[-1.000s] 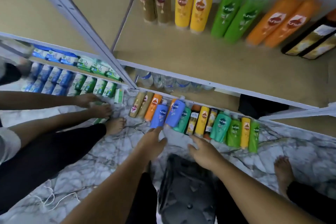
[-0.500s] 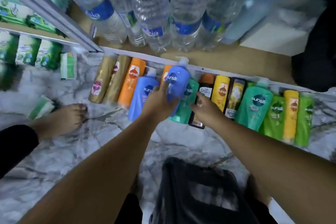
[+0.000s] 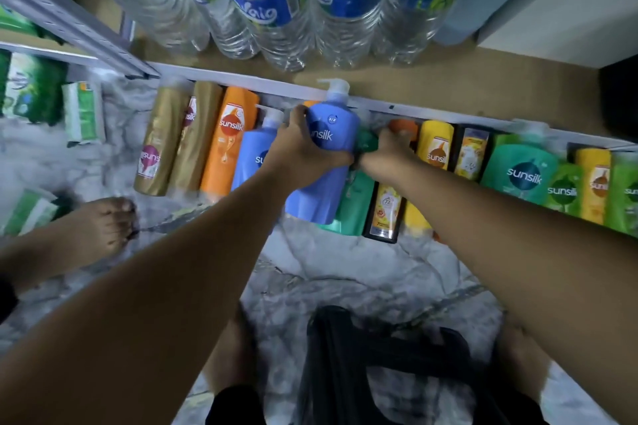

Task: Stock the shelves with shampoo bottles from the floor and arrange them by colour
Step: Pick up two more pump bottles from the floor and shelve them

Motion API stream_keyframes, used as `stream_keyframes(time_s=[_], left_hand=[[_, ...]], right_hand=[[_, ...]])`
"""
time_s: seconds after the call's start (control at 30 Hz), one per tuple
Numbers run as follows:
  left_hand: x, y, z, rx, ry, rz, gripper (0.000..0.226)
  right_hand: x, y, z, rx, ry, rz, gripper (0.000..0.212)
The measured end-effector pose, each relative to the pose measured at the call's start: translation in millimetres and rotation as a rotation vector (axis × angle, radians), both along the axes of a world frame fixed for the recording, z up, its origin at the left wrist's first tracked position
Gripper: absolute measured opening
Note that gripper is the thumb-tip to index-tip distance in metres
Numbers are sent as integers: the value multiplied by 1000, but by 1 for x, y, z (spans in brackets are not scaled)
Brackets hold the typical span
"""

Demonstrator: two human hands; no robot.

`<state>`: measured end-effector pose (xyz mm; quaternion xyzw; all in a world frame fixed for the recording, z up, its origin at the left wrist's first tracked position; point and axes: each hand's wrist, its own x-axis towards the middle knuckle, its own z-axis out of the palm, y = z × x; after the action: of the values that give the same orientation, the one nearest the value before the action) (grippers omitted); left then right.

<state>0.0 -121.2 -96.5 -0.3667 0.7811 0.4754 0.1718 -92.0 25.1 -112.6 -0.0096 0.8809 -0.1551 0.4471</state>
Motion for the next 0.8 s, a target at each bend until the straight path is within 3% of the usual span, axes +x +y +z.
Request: stream_keyframes(time_s=[0.27,0.43,0.5,0.6,0.8], left_hand=[[38,5,20,97,110,191,105],[57,7,20,94,140,145,115],[62,8,20,96,140,124,116],[70,8,24,85,143,128,111],[84,16,54,20,124,134,105]], right_hand=[[27,2,5,-33,183,175,97],[14,-1,6,-6,78,94,106],[12,-5,5,2,22,66,97],[15,-7,7,-59,-23,11,69],[37,13,50,-219,17,83,59]])
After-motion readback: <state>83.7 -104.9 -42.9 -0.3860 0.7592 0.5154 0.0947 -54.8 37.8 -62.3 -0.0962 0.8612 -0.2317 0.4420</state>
